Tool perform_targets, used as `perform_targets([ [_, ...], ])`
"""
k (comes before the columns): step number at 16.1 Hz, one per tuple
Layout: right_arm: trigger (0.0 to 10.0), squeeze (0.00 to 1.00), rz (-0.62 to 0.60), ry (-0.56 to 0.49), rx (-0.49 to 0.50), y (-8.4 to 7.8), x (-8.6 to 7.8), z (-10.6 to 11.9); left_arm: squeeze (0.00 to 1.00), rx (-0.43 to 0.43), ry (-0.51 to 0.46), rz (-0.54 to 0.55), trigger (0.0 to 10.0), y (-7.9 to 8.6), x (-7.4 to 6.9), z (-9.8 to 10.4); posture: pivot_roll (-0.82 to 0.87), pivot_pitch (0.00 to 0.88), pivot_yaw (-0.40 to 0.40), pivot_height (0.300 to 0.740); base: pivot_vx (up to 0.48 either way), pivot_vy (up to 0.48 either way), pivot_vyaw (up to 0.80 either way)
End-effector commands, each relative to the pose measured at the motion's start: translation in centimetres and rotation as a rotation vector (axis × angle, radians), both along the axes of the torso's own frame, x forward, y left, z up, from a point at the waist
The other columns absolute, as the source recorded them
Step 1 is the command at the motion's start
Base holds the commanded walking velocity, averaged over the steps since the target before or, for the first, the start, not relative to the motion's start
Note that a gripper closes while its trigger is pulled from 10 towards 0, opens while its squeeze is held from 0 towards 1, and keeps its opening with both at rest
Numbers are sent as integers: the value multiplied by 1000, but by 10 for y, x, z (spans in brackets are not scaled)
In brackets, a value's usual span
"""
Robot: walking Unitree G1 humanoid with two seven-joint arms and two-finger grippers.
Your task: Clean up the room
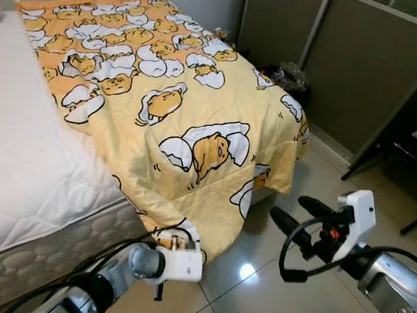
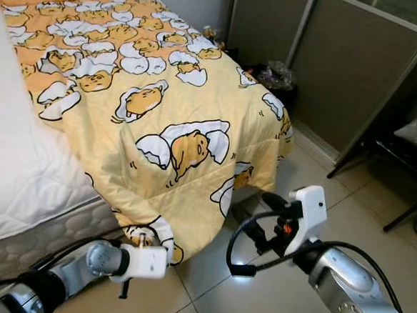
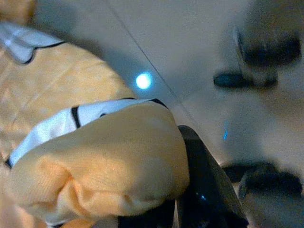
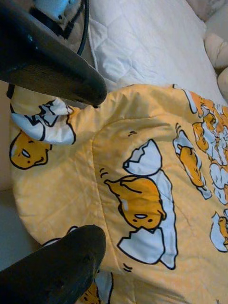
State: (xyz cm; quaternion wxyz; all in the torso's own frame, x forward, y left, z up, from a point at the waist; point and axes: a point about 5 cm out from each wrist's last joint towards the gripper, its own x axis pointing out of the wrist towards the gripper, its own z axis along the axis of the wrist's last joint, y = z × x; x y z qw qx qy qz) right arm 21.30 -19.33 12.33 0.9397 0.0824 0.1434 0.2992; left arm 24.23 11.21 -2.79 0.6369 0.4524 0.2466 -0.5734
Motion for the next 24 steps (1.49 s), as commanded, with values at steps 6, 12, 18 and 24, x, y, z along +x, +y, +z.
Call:
perform_targets([
  [6,10000,4,28,20,-7,8,-3,-4,0,173,-31,-5,0,13,-30,-34,-222,0,-10,740,0,0,0],
  [12,10000,8,35,36,-16,10,-3,-11,0,288,-55,58,10000,36,-44,-47,-215,0,-7,740,0,0,0],
  [18,10000,4,44,40,-24,12,-1,-16,1000,159,83,332,10000,55,-39,-42,-194,0,-7,740,0,0,0],
  [24,10000,4,27,17,-20,16,9,-20,1000,-23,-57,764,10000,108,12,0,-155,0,-4,740,0,0,0],
])
